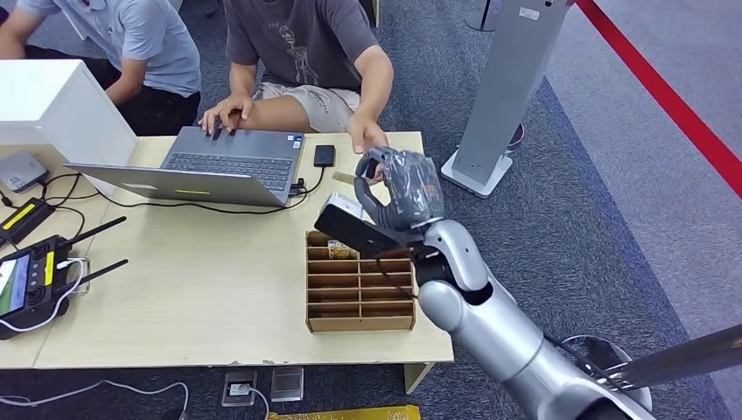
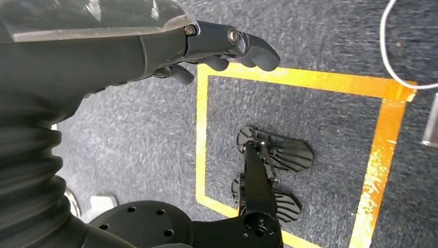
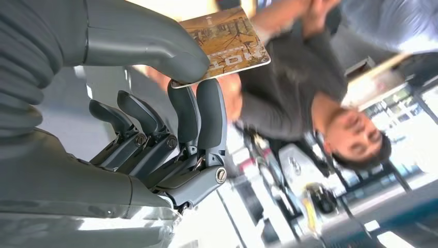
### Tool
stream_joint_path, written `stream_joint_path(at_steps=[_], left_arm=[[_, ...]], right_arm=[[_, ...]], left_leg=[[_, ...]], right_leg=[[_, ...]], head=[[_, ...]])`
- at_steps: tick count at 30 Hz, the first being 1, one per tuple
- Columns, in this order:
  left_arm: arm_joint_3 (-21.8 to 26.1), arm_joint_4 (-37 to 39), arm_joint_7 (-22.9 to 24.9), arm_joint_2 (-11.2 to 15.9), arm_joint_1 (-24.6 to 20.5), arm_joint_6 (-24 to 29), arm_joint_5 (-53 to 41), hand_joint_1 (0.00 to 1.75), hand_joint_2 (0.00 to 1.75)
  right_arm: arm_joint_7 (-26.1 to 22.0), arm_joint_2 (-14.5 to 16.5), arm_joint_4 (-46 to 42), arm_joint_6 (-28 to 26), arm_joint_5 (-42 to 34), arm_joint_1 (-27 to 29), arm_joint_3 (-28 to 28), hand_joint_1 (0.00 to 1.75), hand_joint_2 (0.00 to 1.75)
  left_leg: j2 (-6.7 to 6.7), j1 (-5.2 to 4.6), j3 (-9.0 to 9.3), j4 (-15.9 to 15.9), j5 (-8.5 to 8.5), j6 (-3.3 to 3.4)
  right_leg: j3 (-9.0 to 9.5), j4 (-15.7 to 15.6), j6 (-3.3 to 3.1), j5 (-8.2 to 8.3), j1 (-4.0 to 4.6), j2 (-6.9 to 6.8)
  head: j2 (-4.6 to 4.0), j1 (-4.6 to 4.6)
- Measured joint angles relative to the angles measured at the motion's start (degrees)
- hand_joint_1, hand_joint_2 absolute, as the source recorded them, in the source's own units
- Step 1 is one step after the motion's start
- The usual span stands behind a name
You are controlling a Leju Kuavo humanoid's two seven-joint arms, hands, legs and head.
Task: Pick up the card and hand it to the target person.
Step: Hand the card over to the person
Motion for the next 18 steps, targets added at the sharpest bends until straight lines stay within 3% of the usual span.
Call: stream_joint_path(at_steps=[4,8,18], left_arm=[[-0.31,0.00,-0.84,0.06,-0.18,-0.51,-0.48,0.00,1.75],[-0.68,0.00,-1.10,0.18,-0.23,-0.71,-0.50,0.00,1.75],[-1.37,0.00,-0.20,0.63,-0.25,-0.98,0.04,0.00,1.75]], right_arm=[[-5.84,3.30,13.28,-3.91,0.88,-8.72,-0.01,1.71,1.75],[-8.12,5.97,24.21,-4.33,0.64,-14.87,-0.12,1.71,1.75],[-7.27,10.29,40.89,-3.18,6.09,-19.96,0.89,1.71,1.75]], left_leg=[[-0.04,0.00,-0.05,0.00,0.06,-0.01],[-0.04,0.00,-0.08,0.00,0.06,-0.01],[-0.03,0.00,-0.07,0.00,0.06,-0.01]], right_leg=[[-0.04,0.02,-0.01,0.02,0.00,-0.07],[-0.06,0.02,0.00,0.02,0.00,-0.07],[-0.08,0.01,0.00,0.02,0.00,-0.05]], head=[[0.00,0.02],[0.00,0.01],[0.00,0.03]])
